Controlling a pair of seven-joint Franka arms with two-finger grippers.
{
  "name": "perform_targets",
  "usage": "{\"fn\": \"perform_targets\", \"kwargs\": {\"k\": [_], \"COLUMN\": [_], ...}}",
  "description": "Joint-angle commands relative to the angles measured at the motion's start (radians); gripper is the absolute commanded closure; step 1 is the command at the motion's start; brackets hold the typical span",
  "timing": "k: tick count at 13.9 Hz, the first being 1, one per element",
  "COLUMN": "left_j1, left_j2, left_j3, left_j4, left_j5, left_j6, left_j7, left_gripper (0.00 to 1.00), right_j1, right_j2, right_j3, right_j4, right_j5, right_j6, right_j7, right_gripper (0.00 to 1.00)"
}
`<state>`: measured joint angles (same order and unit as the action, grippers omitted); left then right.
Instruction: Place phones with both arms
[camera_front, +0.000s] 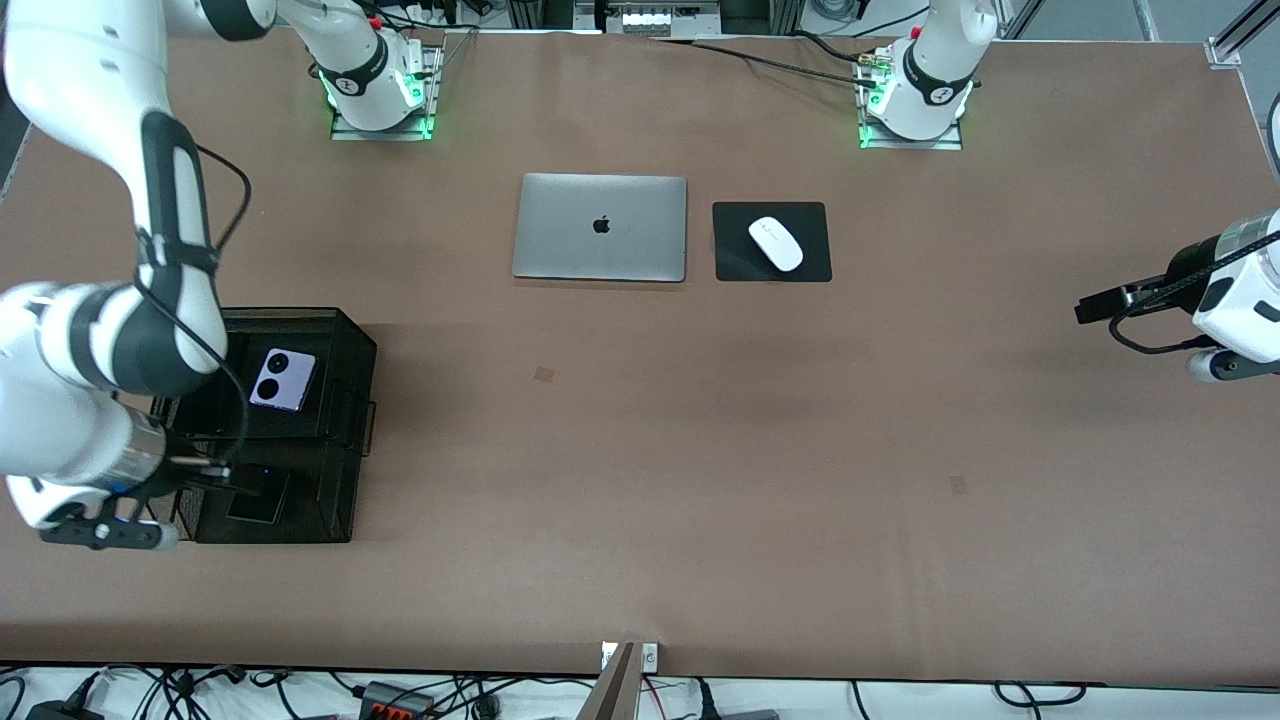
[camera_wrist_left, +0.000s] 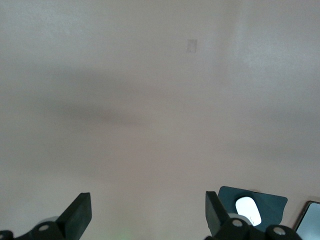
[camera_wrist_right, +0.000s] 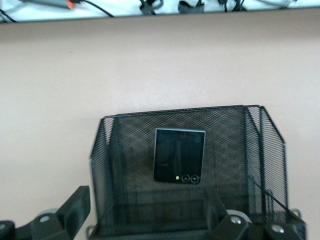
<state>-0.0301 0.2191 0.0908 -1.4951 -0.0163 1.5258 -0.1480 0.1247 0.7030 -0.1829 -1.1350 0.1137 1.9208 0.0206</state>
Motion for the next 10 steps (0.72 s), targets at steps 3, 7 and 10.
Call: {"fn": "perform_targets", "kwargs": {"k": [3, 7, 10], "left_j1": [-0.004, -0.007, -0.005], "left_j2": [-0.01, -0.011, -0.01], "left_j3": [-0.002, -0.003, -0.016], "left_j4": [-0.004, -0.002, -0.002], "left_j5": [-0.007, -0.005, -0.005], "left_j6": [-0.013, -0.024, -0.026], "left_j7": [0.085, 0.087, 0.145], "left_gripper": [0.0, 0.0, 0.0], "right_j1": [-0.002, -0.003, -0.003], "right_j2": [-0.112, -0.212, -0.263], "right_j3": [-0.001, -0.006, -0.006], "right_j4": [-0.026, -0.028, -0.032], "right_j5": [0.011, 0.001, -0.009], "right_j6": [-0.124, -0.261, -0.37], "right_j7": [-0.018, -0.016, -0.007], "right_gripper": [0.0, 0.0, 0.0]}}
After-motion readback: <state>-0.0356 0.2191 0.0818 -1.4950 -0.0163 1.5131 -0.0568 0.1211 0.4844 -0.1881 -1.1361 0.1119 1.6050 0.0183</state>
